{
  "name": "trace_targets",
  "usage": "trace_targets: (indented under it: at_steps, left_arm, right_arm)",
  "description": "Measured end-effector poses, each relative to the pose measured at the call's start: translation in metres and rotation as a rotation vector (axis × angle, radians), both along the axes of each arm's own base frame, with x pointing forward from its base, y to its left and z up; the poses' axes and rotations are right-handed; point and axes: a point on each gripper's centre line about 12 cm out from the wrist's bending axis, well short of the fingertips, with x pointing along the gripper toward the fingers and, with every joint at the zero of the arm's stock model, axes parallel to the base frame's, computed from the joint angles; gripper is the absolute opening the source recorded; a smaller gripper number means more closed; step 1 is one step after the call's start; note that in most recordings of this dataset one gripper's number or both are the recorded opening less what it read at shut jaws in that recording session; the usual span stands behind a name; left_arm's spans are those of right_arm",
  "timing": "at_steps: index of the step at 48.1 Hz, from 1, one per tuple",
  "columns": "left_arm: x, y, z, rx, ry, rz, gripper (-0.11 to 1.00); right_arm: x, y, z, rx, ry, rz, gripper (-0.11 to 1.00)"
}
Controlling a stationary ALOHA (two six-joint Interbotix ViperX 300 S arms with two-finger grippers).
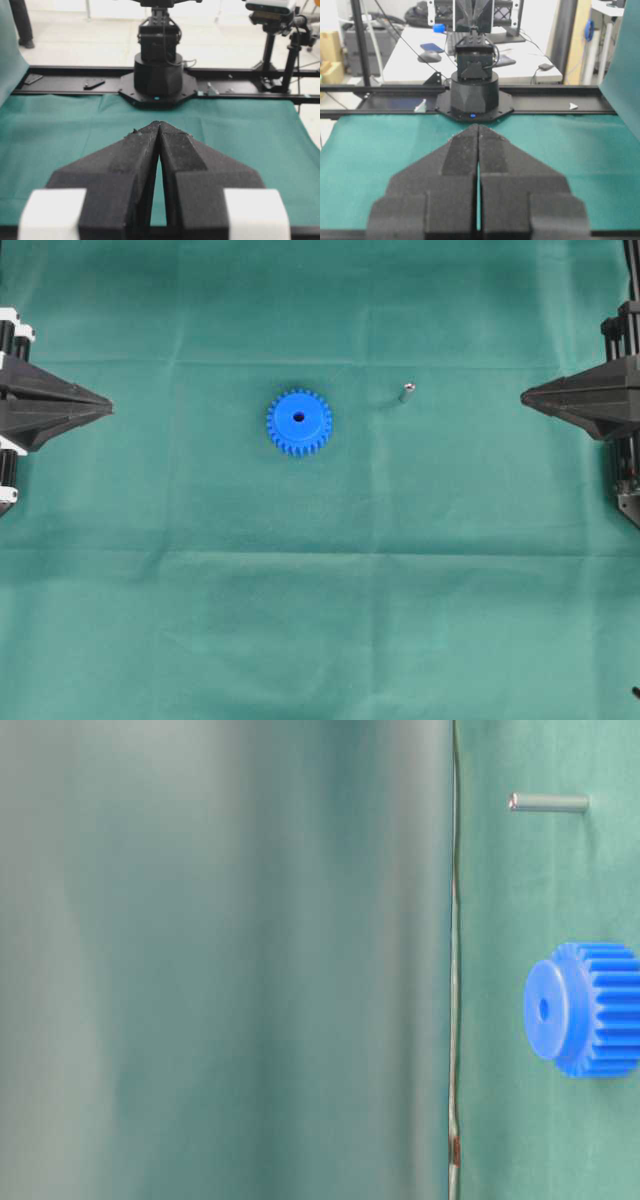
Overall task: Insert the shaft placed at a random location into the center hole of the medium gear at another random location.
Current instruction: 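Open the right gripper and move it toward the silver shaft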
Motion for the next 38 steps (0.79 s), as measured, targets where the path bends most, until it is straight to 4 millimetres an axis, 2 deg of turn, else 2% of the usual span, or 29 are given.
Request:
trace_targets:
  at_steps: [20,27,32,36,38]
  left_arm:
    - [0.001,0.000,-0.003,0.006,0.031,-0.002,0.00]
    - [0.001,0.000,-0.003,0.006,0.031,-0.003,0.00]
    - [0.001,0.000,-0.004,0.006,0.035,-0.003,0.00]
    - [0.001,0.000,-0.004,0.007,0.040,-0.001,0.00]
    - [0.001,0.000,-0.004,0.007,0.040,-0.001,0.00]
  right_arm:
    - [0.008,-0.002,-0.015,0.001,0.081,-0.009,0.01]
    - [0.018,-0.009,-0.029,0.003,0.138,-0.041,0.02]
    - [0.027,-0.015,-0.041,0.011,0.176,-0.067,0.16]
    - [0.036,-0.021,-0.052,0.026,0.209,-0.090,0.38]
    - [0.042,-0.024,-0.063,0.036,0.247,-0.104,0.52]
